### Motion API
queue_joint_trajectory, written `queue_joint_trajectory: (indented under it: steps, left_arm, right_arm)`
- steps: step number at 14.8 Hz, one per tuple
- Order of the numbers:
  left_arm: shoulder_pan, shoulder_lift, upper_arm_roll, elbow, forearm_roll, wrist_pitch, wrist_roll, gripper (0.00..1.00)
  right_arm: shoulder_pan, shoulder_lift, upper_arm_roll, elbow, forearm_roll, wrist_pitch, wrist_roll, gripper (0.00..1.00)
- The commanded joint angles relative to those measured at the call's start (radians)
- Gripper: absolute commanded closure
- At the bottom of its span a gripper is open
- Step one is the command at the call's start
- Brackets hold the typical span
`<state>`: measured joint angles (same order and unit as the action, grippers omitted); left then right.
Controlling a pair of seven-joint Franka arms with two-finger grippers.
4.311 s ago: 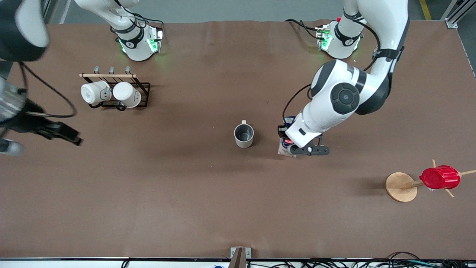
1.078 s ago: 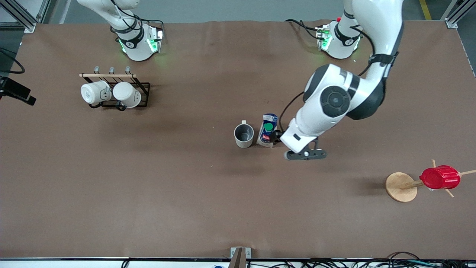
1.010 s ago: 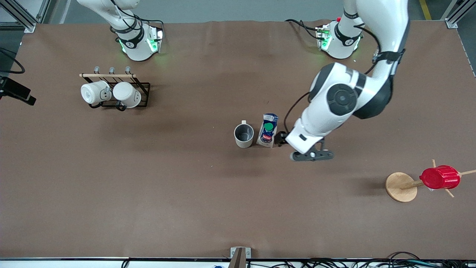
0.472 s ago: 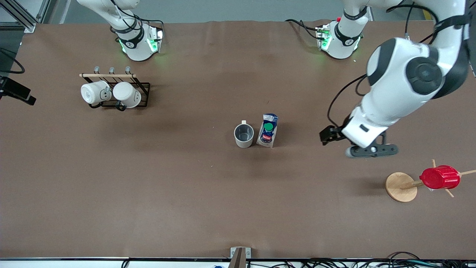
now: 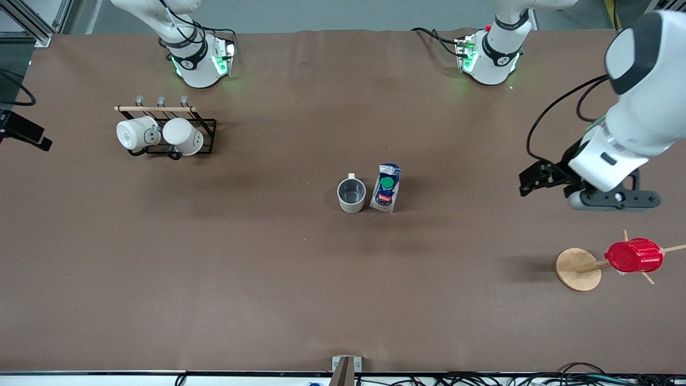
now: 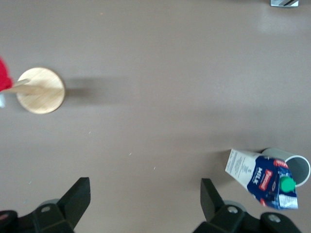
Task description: Place cup and milk on table
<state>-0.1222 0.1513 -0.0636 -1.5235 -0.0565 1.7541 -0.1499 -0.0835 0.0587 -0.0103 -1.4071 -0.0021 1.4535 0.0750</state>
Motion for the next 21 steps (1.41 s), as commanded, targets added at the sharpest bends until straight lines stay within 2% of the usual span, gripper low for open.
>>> queue_joint_trajectory:
  steps: [1, 3, 6, 11, 17, 21]
  left_arm:
    - [0.016, -0.031, -0.001, 0.046, 0.02, -0.106, 0.073, 0.01]
    - [0.059, -0.079, -0.016, 0.02, 0.021, -0.146, 0.09, 0.03]
    - [0.07, -0.145, -0.047, -0.062, 0.037, -0.14, 0.081, 0.03]
    - [0.085, -0.188, -0.087, -0.13, 0.038, -0.107, 0.079, 0.03]
    - [0.046, -0.194, -0.07, -0.133, 0.04, -0.099, 0.065, 0.03]
    - [0.024, -0.194, -0.058, -0.132, 0.109, -0.099, 0.065, 0.03]
  right_arm:
    - [-0.002, -0.014, -0.002, -0.015, 0.01, -0.004, 0.0, 0.0]
    - [-0.002, -0.014, -0.002, -0.015, 0.01, -0.004, 0.0, 0.0]
    - [-0.002, -0.014, -0.002, -0.015, 0.01, -0.004, -0.001, 0.0]
    - [-0.005, -0.014, -0.002, -0.015, 0.01, -0.004, -0.003, 0.0]
    - [-0.005, -0.014, -0.002, -0.015, 0.01, -0.004, -0.003, 0.0]
    - [-0.005, -0.014, -0.002, -0.015, 0.01, -0.004, -0.003, 0.0]
